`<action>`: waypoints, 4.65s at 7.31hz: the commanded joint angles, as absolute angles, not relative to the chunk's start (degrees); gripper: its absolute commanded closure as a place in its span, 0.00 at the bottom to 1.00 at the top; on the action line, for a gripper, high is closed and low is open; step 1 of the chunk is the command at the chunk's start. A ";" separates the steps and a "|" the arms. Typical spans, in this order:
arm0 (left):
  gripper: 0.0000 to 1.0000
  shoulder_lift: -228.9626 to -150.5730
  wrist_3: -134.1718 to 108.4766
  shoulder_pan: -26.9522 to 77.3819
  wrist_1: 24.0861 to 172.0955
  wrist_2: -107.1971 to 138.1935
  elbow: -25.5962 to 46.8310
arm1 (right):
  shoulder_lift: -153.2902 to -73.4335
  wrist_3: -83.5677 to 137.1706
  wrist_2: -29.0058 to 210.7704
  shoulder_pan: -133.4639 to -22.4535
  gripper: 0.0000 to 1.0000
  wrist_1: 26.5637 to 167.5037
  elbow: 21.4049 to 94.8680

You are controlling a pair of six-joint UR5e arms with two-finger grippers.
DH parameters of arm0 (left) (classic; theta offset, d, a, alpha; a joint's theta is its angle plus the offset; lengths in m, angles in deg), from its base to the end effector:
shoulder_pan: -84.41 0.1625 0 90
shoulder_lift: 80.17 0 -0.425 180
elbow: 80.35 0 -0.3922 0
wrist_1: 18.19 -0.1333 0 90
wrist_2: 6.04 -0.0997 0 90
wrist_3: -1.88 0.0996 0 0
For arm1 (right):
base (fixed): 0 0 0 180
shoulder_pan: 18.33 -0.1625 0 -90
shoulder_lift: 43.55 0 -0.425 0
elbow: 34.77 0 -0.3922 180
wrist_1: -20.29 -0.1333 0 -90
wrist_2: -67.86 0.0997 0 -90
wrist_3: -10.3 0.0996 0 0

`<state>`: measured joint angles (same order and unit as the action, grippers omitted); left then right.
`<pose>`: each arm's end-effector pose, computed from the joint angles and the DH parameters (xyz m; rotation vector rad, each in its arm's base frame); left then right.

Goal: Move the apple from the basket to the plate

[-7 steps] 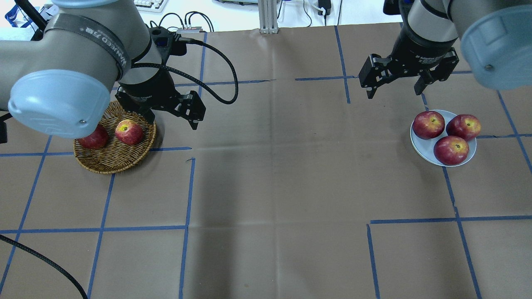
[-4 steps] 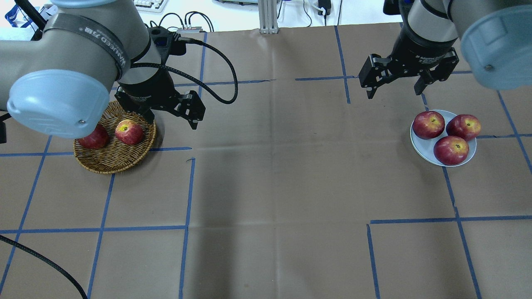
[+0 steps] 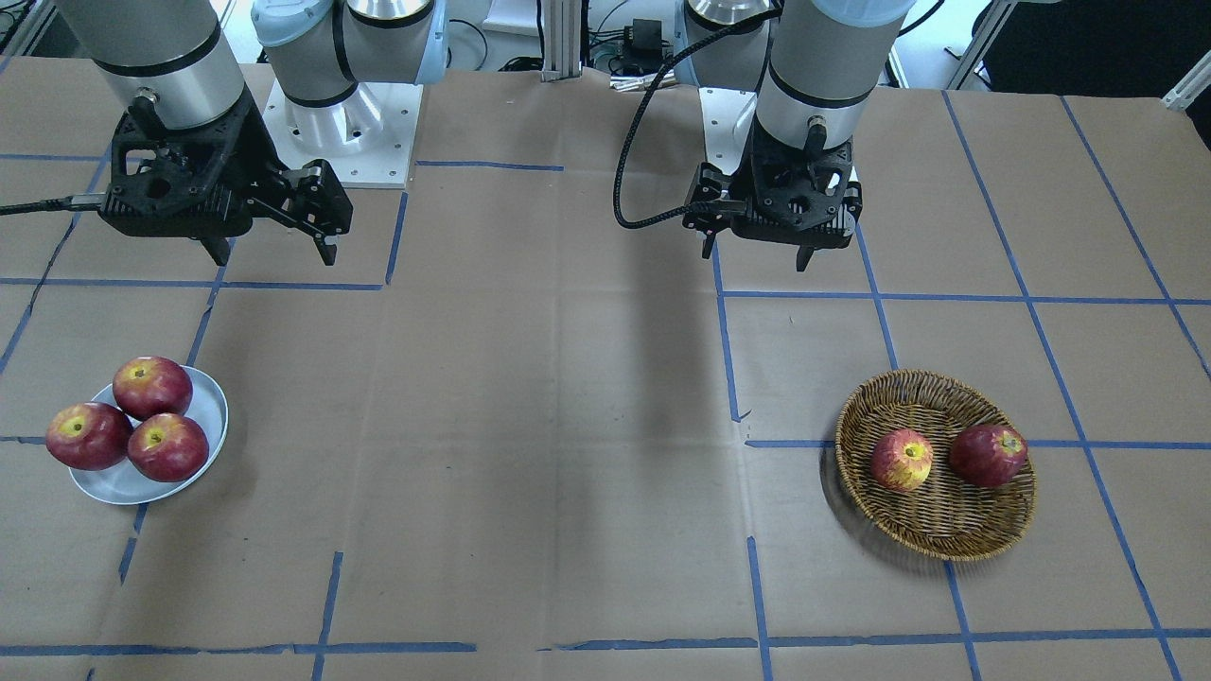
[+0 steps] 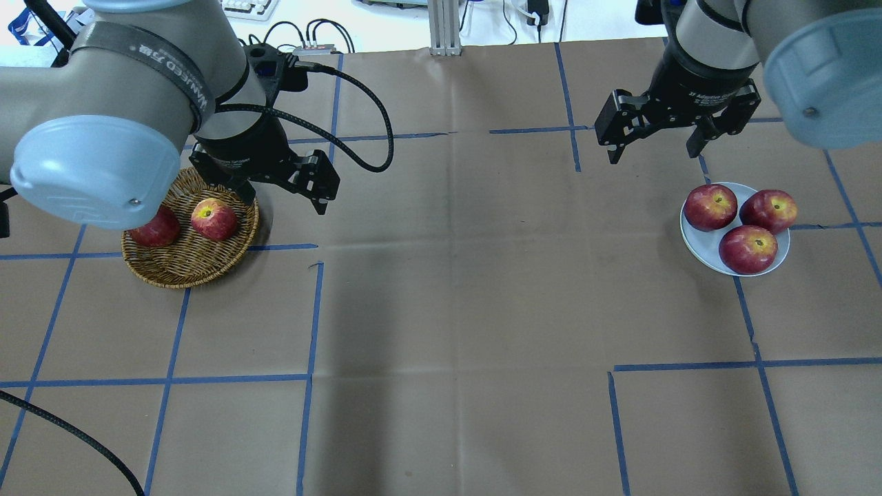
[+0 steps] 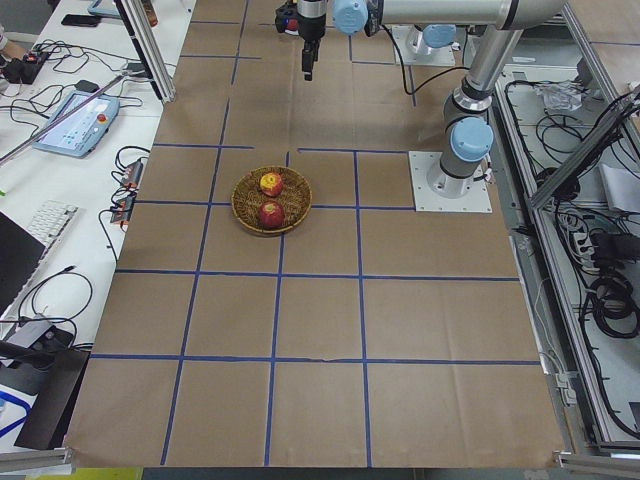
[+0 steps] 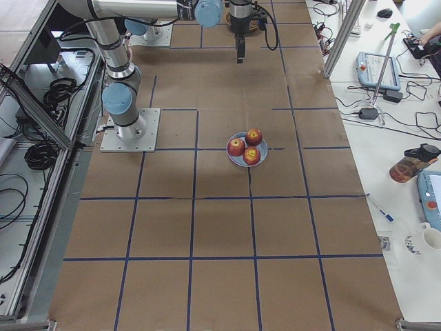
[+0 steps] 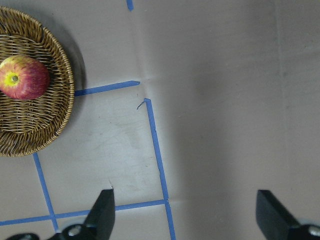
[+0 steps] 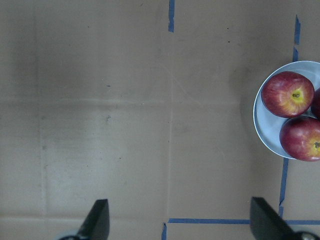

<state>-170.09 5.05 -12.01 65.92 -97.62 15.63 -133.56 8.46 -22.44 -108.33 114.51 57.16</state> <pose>-0.1844 -0.4715 0.4476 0.2603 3.1031 -0.0009 0.1328 -0.4955 0.4788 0.0502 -3.1347 0.0628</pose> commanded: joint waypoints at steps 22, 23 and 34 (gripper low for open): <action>0.01 -193.72 33.08 12.52 34.02 -97.09 24.95 | -133.64 8.45 -22.49 -108.33 0.00 114.51 57.16; 0.09 -194.60 33.00 12.52 32.89 -97.00 24.85 | -133.64 8.45 -22.49 -108.33 0.00 114.51 57.16; 0.64 -191.25 -9.48 -18.28 38.66 -97.09 17.33 | -133.64 8.37 -22.49 -108.33 0.00 114.51 57.16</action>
<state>-189.42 -0.76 -11.13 37.00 -97.17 20.75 -133.64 8.38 -22.49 -108.27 114.50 57.16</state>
